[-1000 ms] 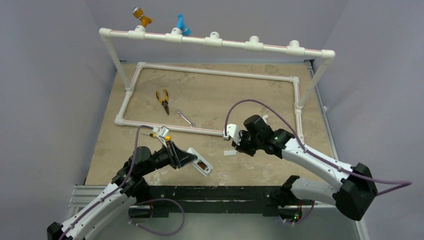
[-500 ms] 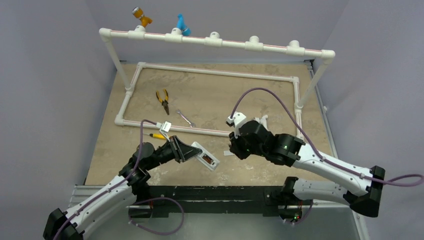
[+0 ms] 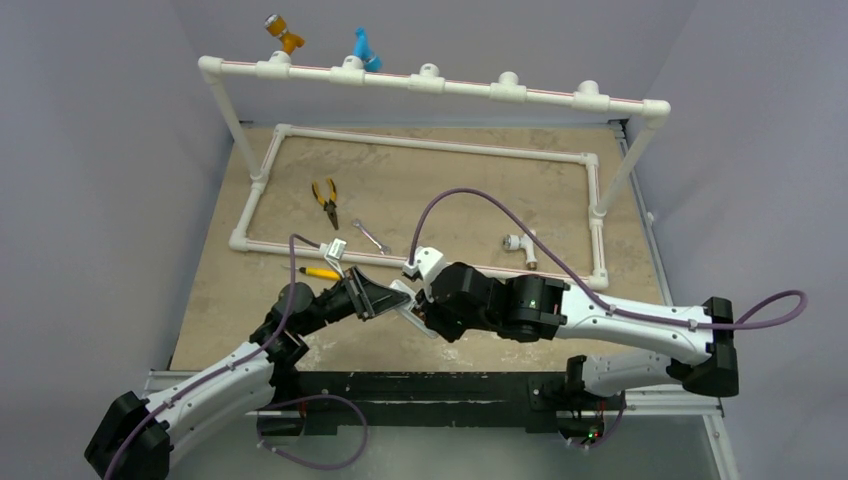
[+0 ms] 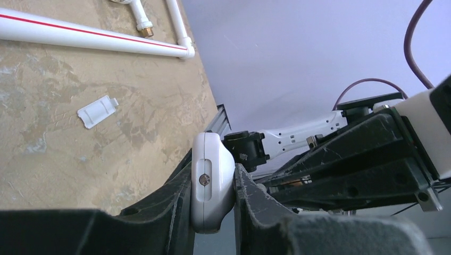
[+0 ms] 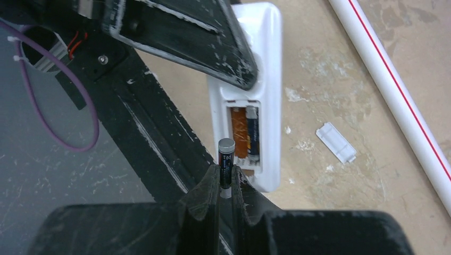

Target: Load the batteries into the remote control

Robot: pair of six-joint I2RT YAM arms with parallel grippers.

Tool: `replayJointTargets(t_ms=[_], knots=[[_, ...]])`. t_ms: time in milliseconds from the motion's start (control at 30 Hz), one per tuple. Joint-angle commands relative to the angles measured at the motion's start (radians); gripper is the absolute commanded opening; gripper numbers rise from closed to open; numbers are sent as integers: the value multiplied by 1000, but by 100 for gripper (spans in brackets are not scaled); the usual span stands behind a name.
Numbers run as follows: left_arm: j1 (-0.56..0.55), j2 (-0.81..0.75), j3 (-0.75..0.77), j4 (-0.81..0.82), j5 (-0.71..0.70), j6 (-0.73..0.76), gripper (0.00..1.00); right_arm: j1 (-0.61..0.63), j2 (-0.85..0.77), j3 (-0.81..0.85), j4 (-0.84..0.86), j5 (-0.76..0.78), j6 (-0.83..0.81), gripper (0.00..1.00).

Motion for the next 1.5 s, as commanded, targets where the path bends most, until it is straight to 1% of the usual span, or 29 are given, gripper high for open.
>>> replayJointTargets(t_ms=[0, 167, 533, 900, 1467], knots=[[-3, -4, 10, 78, 15, -24, 0, 28, 57, 89, 0, 8, -59, 0], [-2, -11, 9, 81, 32, -26, 0, 32, 95, 114, -13, 16, -87, 0], [-2, -40, -23, 90, 51, -35, 0, 33, 68, 126, -59, 34, -127, 0], [-4, -29, -21, 117, 68, -43, 0, 32, 86, 123, -29, -37, -144, 0], [-4, -33, -28, 123, 70, -48, 0, 32, 105, 117, -21, 7, -143, 12]])
